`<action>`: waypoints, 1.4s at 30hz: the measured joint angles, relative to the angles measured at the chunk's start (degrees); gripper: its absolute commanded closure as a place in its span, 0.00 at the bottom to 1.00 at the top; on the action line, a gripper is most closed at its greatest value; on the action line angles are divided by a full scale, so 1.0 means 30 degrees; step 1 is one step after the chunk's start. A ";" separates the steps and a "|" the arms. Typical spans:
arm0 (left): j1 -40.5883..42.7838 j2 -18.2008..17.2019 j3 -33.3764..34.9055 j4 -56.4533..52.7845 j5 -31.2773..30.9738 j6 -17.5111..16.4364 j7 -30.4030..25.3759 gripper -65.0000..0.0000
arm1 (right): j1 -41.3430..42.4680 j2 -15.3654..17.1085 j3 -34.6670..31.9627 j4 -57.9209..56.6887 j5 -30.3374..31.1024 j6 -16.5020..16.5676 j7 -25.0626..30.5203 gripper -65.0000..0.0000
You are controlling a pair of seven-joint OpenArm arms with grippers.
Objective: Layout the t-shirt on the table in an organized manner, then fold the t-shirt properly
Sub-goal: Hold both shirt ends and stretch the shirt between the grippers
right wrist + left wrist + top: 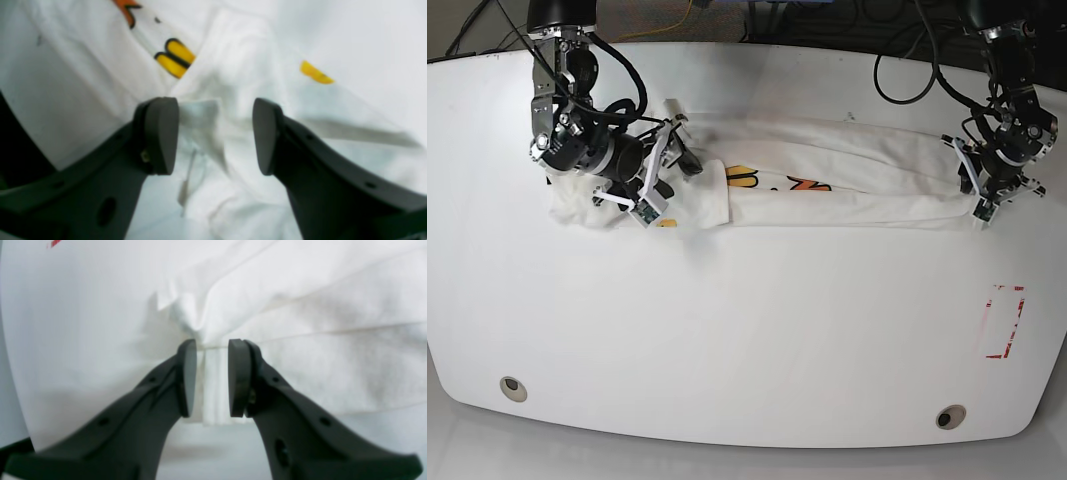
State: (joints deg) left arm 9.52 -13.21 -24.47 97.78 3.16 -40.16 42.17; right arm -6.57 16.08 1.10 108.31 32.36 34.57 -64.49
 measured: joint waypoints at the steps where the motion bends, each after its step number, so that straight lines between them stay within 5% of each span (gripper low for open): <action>1: 0.0007 0.0007 0.0000 0.0000 0.0007 0.0007 0.0007 0.77 | -0.0015 0.0000 -0.0160 -0.0146 -0.0015 0.0000 -0.0007 0.47; 13: 0.0007 0.0058 0.0015 0.0000 0.0007 0.0007 0.0007 0.77 | -0.0226 0.0036 -0.1377 -0.1341 0.0080 0.0036 0.0991 0.51; 21: 0.0015 0.0066 0.0015 0.0000 0.0007 0.0000 0.0007 0.77 | -0.0291 0.0087 -0.1370 -0.1610 -0.0153 0.0058 0.0925 1.00; 32: 0.0058 0.0051 0.0007 -0.0022 0.0015 0.0007 0.0015 0.77 | -0.0765 0.0146 -0.1355 -0.0495 0.0080 0.0066 0.0860 1.00; 42: 0.0015 0.0058 0.0015 -0.0036 0.0022 0.0007 0.0015 0.77 | -0.1435 0.0153 -0.1362 0.1195 0.0277 0.0138 -0.1056 1.00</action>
State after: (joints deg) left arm 9.56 -13.04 -24.43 97.67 3.22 -40.14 42.22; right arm -10.87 16.53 -2.98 111.90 33.19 34.98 -67.66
